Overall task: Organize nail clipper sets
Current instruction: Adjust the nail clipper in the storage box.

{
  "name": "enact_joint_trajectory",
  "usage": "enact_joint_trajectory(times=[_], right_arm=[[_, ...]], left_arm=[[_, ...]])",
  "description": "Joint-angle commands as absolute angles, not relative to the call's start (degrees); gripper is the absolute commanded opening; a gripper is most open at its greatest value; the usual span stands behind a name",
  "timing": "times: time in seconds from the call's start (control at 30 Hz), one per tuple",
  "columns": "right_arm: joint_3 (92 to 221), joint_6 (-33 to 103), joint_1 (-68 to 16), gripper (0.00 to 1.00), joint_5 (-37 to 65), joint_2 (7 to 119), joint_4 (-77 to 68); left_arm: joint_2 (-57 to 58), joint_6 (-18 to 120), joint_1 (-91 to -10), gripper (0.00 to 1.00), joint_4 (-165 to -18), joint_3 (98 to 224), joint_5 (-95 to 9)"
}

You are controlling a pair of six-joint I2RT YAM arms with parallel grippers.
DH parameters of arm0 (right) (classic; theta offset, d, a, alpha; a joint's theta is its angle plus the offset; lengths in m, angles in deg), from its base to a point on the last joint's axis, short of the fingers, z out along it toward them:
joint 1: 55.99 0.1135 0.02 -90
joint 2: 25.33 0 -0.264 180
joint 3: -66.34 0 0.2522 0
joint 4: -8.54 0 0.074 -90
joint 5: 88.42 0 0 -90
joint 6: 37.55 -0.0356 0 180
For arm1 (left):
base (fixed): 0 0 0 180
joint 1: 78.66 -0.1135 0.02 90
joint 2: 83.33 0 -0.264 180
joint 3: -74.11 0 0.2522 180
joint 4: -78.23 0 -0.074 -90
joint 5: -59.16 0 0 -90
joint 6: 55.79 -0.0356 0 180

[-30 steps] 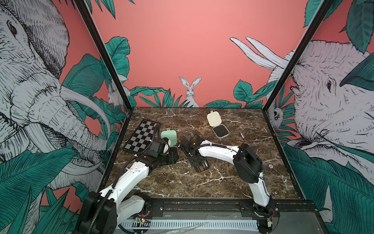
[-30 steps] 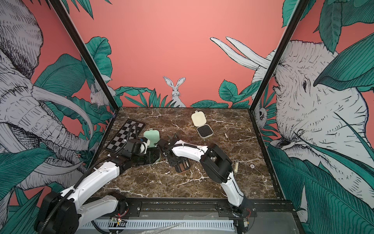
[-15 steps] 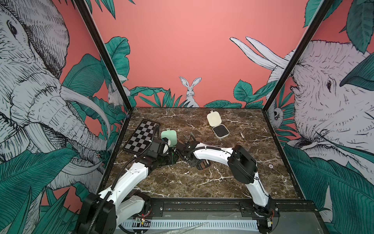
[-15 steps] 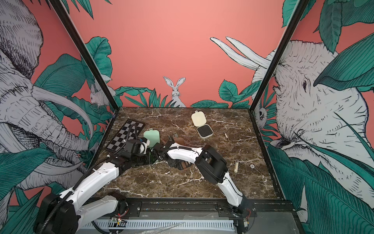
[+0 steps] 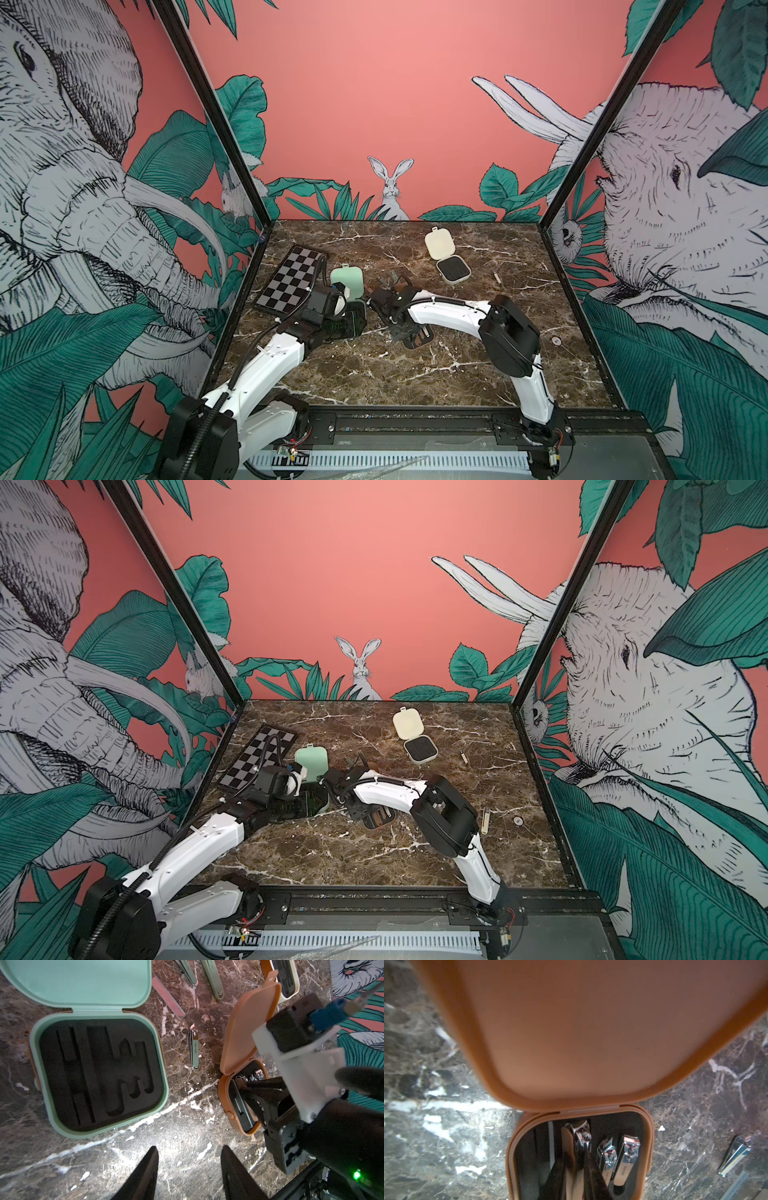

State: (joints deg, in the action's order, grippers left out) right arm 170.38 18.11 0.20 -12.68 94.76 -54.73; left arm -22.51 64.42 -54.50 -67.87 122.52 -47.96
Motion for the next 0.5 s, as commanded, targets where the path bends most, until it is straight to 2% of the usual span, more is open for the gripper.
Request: enact_joint_trajectory(times=[0.0, 0.23, 0.47], right_arm=[[169.2, 19.7, -2.2, 0.21, -8.2, 96.9, -57.2], [169.8, 21.0, -3.8, 0.3, -4.7, 94.8, -56.5], [168.5, 22.1, -5.1, 0.34, -1.8, 90.7, -55.0]], left_arm=[[-23.1, 65.2, -54.7, 0.51, -67.1, 122.6, -48.3], [-22.9, 65.2, -54.7, 0.51, -66.7, 123.0, -48.2], [-22.1, 65.4, -54.8, 0.51, -66.8, 123.5, -48.3]])
